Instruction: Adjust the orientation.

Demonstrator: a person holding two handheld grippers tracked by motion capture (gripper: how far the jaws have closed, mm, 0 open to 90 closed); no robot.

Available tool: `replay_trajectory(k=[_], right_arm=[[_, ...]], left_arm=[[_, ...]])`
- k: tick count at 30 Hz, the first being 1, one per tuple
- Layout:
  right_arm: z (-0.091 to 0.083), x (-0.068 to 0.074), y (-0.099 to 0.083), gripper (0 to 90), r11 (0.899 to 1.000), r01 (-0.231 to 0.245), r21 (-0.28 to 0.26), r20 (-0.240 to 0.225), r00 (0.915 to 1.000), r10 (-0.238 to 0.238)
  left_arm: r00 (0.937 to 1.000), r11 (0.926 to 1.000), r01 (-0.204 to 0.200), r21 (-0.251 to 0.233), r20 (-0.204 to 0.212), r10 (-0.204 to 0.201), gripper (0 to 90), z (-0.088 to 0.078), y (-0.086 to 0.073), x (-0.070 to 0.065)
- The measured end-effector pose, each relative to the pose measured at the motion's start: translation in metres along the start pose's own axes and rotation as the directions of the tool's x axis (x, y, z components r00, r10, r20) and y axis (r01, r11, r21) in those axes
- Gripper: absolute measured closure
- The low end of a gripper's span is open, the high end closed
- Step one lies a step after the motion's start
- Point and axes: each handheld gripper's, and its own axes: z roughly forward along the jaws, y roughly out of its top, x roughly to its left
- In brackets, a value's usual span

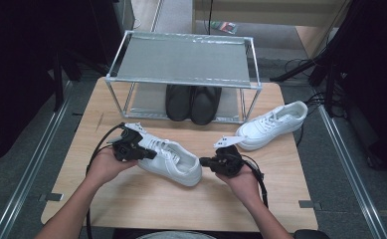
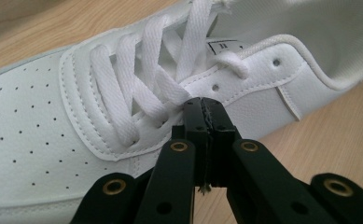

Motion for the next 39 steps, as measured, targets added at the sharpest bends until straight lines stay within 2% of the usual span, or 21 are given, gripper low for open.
replay_trajectory(k=[5, 9, 12, 15, 17, 20, 24, 26, 29, 30, 36, 37, 39], right_arm=[[-0.004, 0.007, -0.005, 90.0, 1.0, 0.0, 0.008, -0.002, 1.0, 0.0], [-0.007, 0.012, -0.009, 90.0, 1.0, 0.0, 0.02, -0.011, 0.9999, 0.0], [-0.009, 0.013, -0.009, 90.0, 1.0, -0.003, 0.031, 0.003, 1.0, 0.003], [-0.01, 0.01, -0.006, 90.0, 1.0, -0.002, 0.011, 0.009, 1.0, 0.002], [-0.007, 0.006, -0.002, 90.0, 1.0, -0.002, 0.001, 0.01, 0.9999, 0.002], [-0.001, 0.002, 0.003, 90.0, 1.0, 0.002, -0.004, 0.014, 0.9999, -0.002], [0.009, -0.005, 0.011, 90.0, 1.0, 0.017, -0.003, 0.024, 0.9996, -0.017], [0.013, -0.008, 0.014, 90.0, 1.0, 0.017, -0.001, 0.027, 0.9995, -0.017], [0.018, -0.011, 0.018, 90.0, 1.0, 0.02, -0.003, 0.027, 0.9995, -0.02], [0.02, -0.012, 0.019, 90.0, 1.0, 0.023, -0.003, 0.024, 0.9995, -0.023], [0.031, -0.009, 0.022, 90.0, 0.999, 0.035, 0.018, 0.007, 0.9993, -0.036], [0.032, -0.007, 0.021, 90.0, 0.999, 0.04, 0.022, 0.016, 0.999, -0.041], [0.032, -0.006, 0.021, 90.0, 0.999, 0.036, 0.027, 0.004, 0.9993, -0.036]], left_arm=[[0.9999, 1.0, -0.001, 0.002, 0.01, 0.001, 90.0, 0.003, 0.004, 0.0], [1.0, 1.0, -0.007, 0.001, -0.003, 0.007, 90.0, 0.005, 0.007, -0.003], [1.0, 1.0, -0.003, -0.005, 0.008, 0.003, 90.0, 0.006, 0.009, -0.002], [0.9996, 0.9997, 0.012, -0.019, 0.027, -0.012, 90.0, 0.002, 0.007, 0.001], [0.9991, 0.9982, 0.025, -0.054, 0.036, -0.023, 90.0, -0.004, 0.005, 0.002], [0.999, 0.9954, 0.044, -0.085, 0.009, -0.043, 90.0, -0.012, 0.0, 0.005], [0.996, 0.9921, 0.082, -0.095, -0.029, -0.085, 90.0, -0.018, -0.01, 0.014], [0.9921, 0.9892, 0.107, -0.1, -0.055, -0.113, 90.0, -0.019, -0.015, 0.021], [0.9873, 0.9863, 0.138, -0.09, -0.067, -0.144, 87.5, -0.016, -0.02, 0.03], [0.984, 0.9836, 0.155, -0.092, -0.074, -0.162, 87.3, -0.014, -0.021, 0.033], [0.984, 0.984, 0.148, -0.098, -0.084, -0.157, 87.7, -0.011, -0.022, 0.033], [0.9841, 0.9843, 0.147, -0.097, -0.085, -0.156, 87.7, -0.012, -0.022, 0.033], [0.9843, 0.983, 0.152, -0.104, -0.075, -0.16, 87.8, -0.011, -0.022, 0.034]])
